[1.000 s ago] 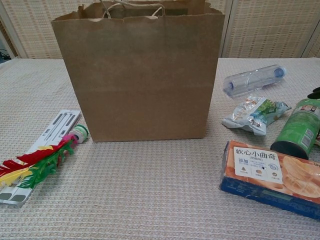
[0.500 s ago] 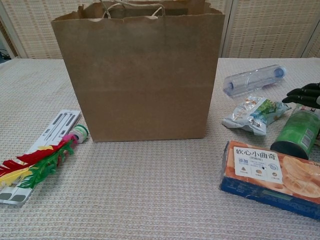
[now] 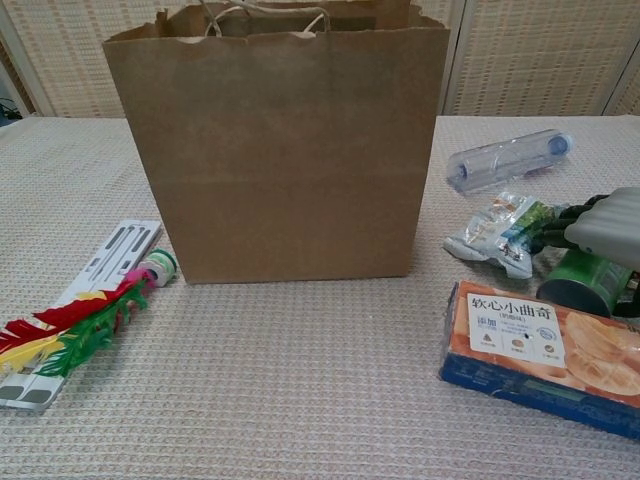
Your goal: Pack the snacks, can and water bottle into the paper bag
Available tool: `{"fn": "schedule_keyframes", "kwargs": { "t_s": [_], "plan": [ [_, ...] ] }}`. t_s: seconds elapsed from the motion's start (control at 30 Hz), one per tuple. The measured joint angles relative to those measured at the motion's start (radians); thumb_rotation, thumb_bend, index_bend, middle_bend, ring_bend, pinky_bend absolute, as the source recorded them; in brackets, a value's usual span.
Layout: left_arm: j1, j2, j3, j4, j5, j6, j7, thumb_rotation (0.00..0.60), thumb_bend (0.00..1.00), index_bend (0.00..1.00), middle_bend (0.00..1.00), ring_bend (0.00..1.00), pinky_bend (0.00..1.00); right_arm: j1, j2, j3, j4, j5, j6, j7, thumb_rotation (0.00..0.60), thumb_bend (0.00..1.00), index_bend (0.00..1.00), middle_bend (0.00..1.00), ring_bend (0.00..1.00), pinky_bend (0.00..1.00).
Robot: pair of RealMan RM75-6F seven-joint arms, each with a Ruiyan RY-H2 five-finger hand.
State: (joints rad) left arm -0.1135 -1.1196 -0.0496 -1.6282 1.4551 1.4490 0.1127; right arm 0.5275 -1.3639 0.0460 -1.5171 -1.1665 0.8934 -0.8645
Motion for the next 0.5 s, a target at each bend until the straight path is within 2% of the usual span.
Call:
{"fn": "schedule_keyframes", "kwargs": {
  "t_s": [0.03, 0.13, 0.33, 0.5],
  "plan": [
    [0.000, 0.000, 0.000, 0.000, 0.000, 0.000, 0.000, 0.600, 0.37, 0.00, 0.00, 0.00, 0.00, 0.002, -0.005, -0.002, 0.005, 0.002, 0.003, -0.001, 0.600, 0.18, 0.46, 0.39, 0.37, 0.42],
    [0.000, 0.000, 0.000, -0.001, -0.001, 0.000, 0.001, 0.600, 0.37, 0.00, 0.00, 0.00, 0.00, 0.004, -0.012, -0.006, 0.015, 0.000, 0.019, 0.009, 0.600, 0.22, 0.60, 0.50, 0.52, 0.55],
    [0.000, 0.000, 0.000, -0.001, -0.002, 0.000, 0.002, 0.600, 0.37, 0.00, 0.00, 0.00, 0.00, -0.006, 0.031, -0.005, -0.023, -0.040, 0.078, 0.073, 0.600, 0.23, 0.64, 0.52, 0.53, 0.56],
    [0.000, -0.001, 0.000, -0.003, -0.002, 0.001, 0.005, 0.600, 0.37, 0.00, 0.00, 0.00, 0.00, -0.022, 0.137, 0.015, -0.127, -0.081, 0.159, 0.121, 0.600, 0.23, 0.64, 0.52, 0.53, 0.56]
  ]
}}
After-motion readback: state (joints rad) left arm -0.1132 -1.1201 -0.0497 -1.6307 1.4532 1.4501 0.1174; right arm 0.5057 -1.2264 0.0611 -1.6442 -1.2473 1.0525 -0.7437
